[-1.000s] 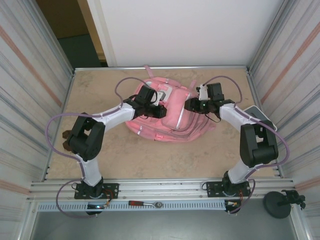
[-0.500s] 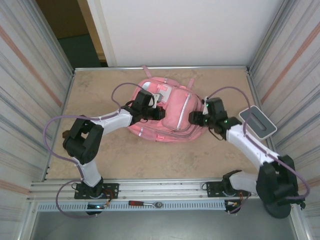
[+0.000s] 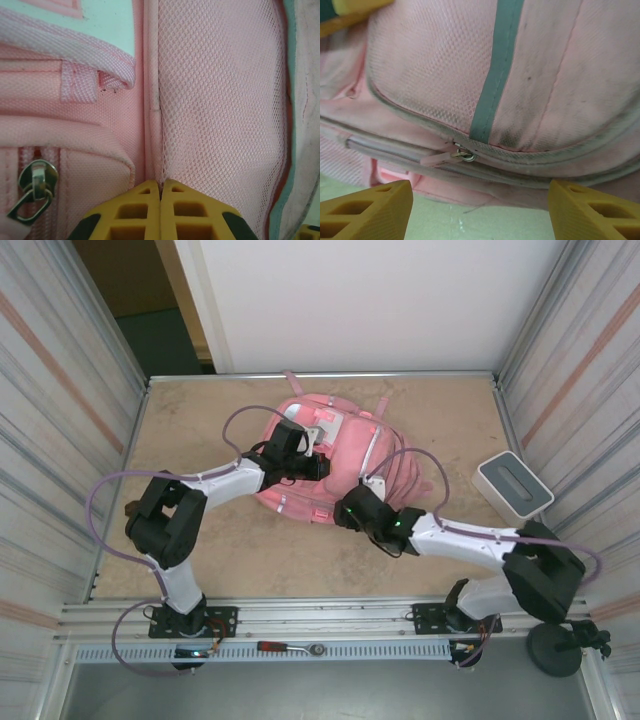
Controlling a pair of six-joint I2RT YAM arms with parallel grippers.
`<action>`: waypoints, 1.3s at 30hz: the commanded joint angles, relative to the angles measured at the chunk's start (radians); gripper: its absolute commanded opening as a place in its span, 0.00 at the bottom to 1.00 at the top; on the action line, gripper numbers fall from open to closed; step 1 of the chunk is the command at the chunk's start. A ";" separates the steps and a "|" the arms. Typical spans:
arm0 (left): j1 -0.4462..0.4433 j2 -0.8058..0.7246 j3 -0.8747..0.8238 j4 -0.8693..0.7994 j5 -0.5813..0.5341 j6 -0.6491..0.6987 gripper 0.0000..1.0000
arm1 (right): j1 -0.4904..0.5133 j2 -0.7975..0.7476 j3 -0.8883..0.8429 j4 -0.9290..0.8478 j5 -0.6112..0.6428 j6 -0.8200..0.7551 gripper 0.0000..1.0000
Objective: Pack books, pencil case, and school supplies into a backpack
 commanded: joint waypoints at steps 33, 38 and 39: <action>-0.010 -0.012 -0.075 -0.150 -0.006 0.026 0.05 | 0.071 0.202 0.080 0.027 0.240 0.100 0.22; -0.010 -0.014 -0.076 -0.150 -0.006 0.028 0.05 | 0.072 0.202 0.084 0.008 0.255 0.086 0.20; -0.009 -0.014 -0.075 -0.150 -0.006 0.028 0.05 | 0.072 0.201 0.083 0.006 0.256 0.086 0.19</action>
